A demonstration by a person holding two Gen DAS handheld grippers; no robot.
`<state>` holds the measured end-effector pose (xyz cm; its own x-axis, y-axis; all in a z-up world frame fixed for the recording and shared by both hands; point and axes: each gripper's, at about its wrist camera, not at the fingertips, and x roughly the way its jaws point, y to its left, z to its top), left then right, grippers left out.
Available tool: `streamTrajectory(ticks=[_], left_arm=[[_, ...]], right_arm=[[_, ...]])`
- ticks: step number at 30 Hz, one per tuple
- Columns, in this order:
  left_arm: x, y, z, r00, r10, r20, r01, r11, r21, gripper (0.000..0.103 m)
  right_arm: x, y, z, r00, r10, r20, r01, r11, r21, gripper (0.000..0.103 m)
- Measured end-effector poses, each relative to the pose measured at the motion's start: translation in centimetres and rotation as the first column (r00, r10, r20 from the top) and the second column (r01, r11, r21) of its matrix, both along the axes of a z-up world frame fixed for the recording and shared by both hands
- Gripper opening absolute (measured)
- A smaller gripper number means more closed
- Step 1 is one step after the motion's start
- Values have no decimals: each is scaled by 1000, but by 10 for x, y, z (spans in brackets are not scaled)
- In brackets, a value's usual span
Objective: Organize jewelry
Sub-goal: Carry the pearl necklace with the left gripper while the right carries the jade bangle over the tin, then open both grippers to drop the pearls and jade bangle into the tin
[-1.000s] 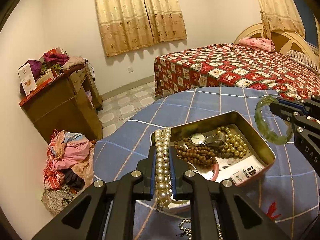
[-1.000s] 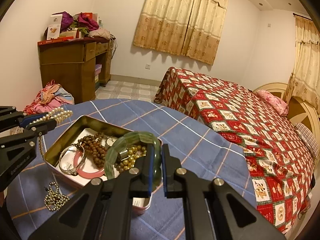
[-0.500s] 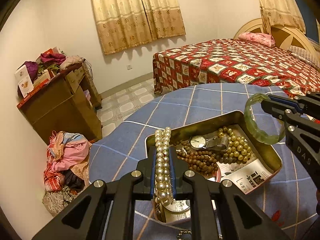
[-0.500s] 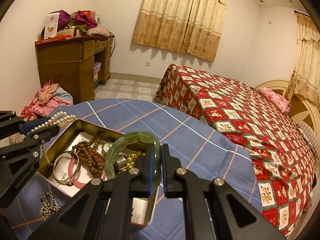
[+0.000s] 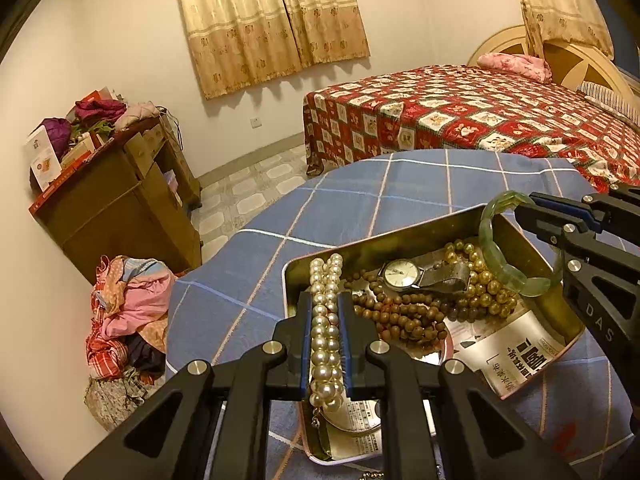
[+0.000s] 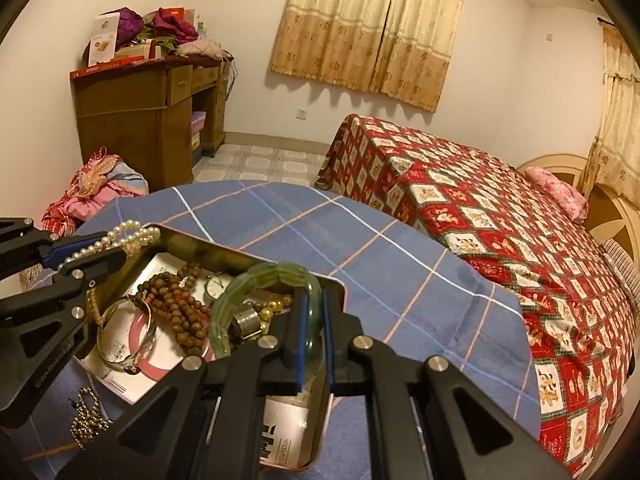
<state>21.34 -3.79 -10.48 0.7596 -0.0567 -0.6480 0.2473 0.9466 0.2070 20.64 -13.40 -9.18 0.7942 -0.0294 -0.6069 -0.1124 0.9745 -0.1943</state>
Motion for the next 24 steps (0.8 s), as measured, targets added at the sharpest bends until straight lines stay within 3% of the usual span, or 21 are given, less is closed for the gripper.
streamTrajectory(ticks=[19, 22, 24], left_arm=[[6, -2, -6, 1000, -11, -23, 11, 1000, 5, 11], [6, -1, -4, 1000, -9, -18, 9, 1000, -3, 12], [4, -1, -3, 1000, -15, -21, 15, 1000, -7, 14]], right_arm=[[7, 7, -8, 999, 21, -31, -21, 1000, 15, 10], [6, 7, -10, 999, 25, -36, -25, 1000, 19, 16], [3, 4, -9, 999, 22, -35, -20, 999, 36, 28]])
